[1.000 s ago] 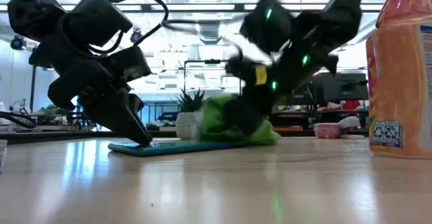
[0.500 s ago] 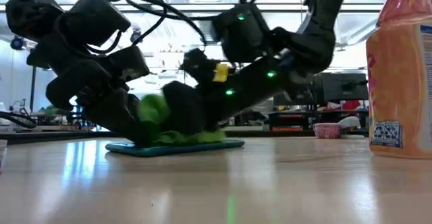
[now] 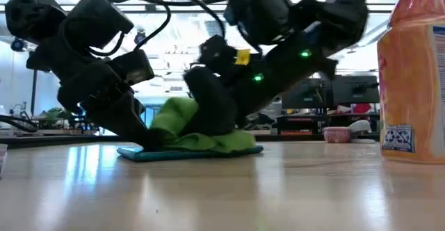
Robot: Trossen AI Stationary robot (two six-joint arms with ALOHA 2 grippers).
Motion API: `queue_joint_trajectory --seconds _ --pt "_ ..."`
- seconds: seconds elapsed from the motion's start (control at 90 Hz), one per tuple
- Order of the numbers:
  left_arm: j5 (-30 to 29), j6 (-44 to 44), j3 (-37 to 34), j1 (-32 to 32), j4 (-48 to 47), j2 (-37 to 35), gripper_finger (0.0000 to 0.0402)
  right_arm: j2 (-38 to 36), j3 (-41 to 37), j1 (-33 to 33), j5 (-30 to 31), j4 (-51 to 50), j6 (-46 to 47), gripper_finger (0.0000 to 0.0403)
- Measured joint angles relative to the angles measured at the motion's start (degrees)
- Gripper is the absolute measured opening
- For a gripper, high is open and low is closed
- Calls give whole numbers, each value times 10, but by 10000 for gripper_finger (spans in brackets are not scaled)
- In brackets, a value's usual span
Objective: Apply microfiber cloth
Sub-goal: Wipe the front of the tablet with the microfiber cloth
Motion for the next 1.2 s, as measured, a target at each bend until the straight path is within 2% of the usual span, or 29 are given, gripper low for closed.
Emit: queue_joint_trajectory --seconds 0.3,0.4,0.556,0.667,0.778,0.856,1.089,1.2 --pt "-12 -6 -3 1 2 0 59 -111 -116 1 153 -87 36 3" --pt "-11 -5 -4 1 -1 -1 59 -145 -142 -3 185 -135 37 3" --pt "-10 -5 -4 1 -1 -1 59 -176 -158 -3 212 -128 43 3" --pt "-10 -5 -4 1 -1 -1 59 -172 -159 1 187 -54 25 3" --pt "-24 -5 -4 0 -1 -1 59 -135 -155 1 98 79 -13 3" --pt "-32 -6 -5 0 -2 -1 59 -92 -142 1 57 143 -25 3" --pt "-47 -32 -5 1 -6 -1 59 22 -34 0 6 174 -31 3" --pt "-51 -40 -6 1 -5 -1 59 51 18 2 -28 163 -49 3"
